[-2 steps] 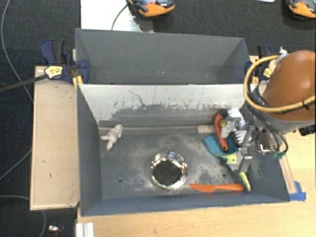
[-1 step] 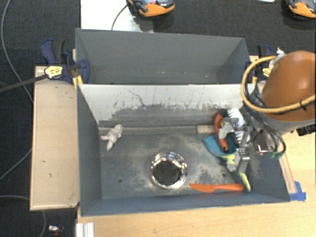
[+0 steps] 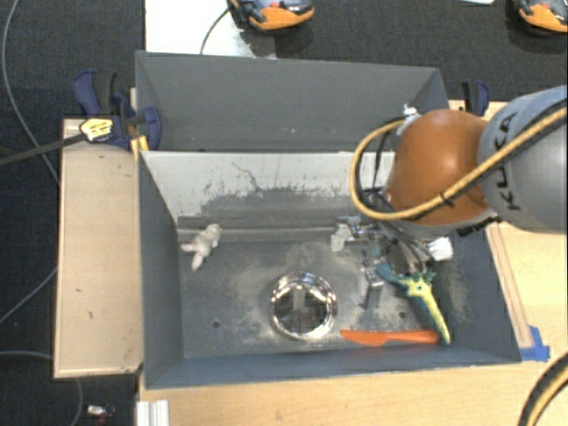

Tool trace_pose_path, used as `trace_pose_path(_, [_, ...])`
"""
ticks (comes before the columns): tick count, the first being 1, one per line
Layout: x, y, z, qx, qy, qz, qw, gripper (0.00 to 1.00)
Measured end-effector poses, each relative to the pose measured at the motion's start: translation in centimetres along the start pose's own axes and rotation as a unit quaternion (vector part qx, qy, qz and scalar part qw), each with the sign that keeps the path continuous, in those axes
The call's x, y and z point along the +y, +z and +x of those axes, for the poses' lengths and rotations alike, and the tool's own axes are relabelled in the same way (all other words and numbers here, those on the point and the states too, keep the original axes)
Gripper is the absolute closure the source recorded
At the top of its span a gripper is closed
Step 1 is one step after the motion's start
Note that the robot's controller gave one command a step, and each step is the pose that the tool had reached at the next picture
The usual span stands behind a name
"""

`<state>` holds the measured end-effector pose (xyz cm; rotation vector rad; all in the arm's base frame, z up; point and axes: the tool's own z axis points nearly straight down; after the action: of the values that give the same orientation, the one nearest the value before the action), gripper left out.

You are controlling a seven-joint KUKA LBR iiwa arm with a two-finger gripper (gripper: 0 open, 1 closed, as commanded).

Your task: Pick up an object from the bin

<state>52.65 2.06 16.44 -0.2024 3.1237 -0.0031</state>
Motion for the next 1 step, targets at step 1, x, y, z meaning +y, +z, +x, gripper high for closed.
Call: trace_pose_path(1, [-0.72,3.27,1.98,-0.0013,-0.012,0.002,0.9999,0.00])
